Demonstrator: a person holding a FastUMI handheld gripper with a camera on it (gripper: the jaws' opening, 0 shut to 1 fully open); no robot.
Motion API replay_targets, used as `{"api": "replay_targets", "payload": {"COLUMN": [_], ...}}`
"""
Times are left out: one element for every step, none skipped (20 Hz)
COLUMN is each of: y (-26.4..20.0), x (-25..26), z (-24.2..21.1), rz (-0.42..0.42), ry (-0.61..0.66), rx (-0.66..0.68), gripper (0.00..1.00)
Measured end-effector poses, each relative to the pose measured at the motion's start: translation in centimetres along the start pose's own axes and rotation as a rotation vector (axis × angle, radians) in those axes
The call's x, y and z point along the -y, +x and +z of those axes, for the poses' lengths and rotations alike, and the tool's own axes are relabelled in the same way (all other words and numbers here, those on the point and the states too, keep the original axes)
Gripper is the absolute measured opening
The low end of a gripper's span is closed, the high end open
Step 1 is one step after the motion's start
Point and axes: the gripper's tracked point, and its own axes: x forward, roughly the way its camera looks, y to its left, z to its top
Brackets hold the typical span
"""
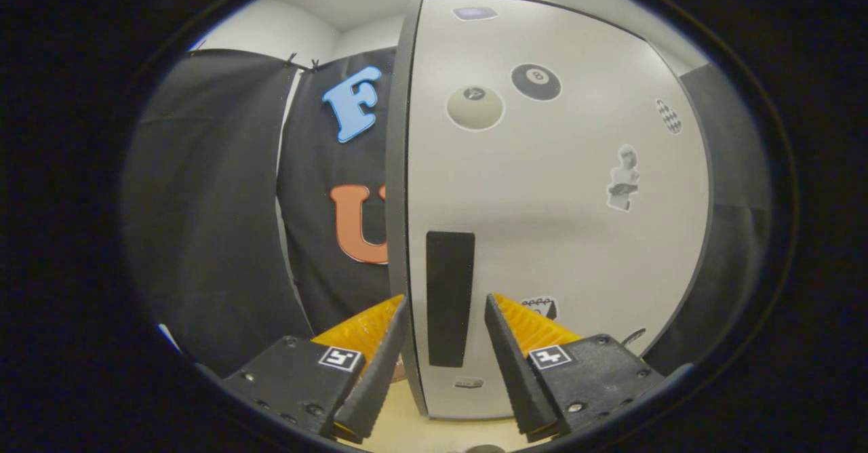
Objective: Open the shoe cabinet door, grab the shoes and put them into the shoe cabinet, then close the shoe cabinet door.
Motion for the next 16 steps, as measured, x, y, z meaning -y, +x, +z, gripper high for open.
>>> {"api": "replay_targets", "payload": {"y": [0.5, 0.9, 1.2, 1.2, 1.1, 1.2, 0.9, 0.7, 0.3, 0.0, -0.7, -1.6, -2.9, -4.3, -5.8, -6.8], "x": [0.2, 0.4, 0.5, 0.4, 0.6, 0.6, 0.6, 0.6, 0.6, 0.6, 0.5, 0.3, 0.2, 0.5, 0.9, 1.0], "z": [-0.3, -0.6, -0.7, -0.8, -0.6, -0.8, -0.9, -0.9, -1.0, -1.1, -1.1, -1.2, -1.2, -1.5, -1.6, -1.8], "rz": [-0.014, -0.033, -0.039, -0.041, -0.044, -0.039, -0.023, -0.005, 0.009, 0.019, 0.030, 0.042, 0.056, 0.068, 0.077, 0.083], "ry": [0.006, 0.017, 0.034, 0.041, 0.027, 0.021, 0.026, 0.037, 0.040, 0.037, 0.031, 0.034, 0.039, 0.043, 0.039, 0.037], "rx": [-0.013, -0.020, -0.025, -0.023, -0.023, -0.026, -0.035, -0.043, -0.048, -0.051, -0.052, -0.050, -0.051, -0.052, -0.053, -0.053], "gripper": [0.70, 0.60, 0.54, 0.42, 0.41, 0.39, 0.37, 0.35, 0.35, 0.33, 0.32, 0.30, 0.30, 0.29, 0.28, 0.27]}}
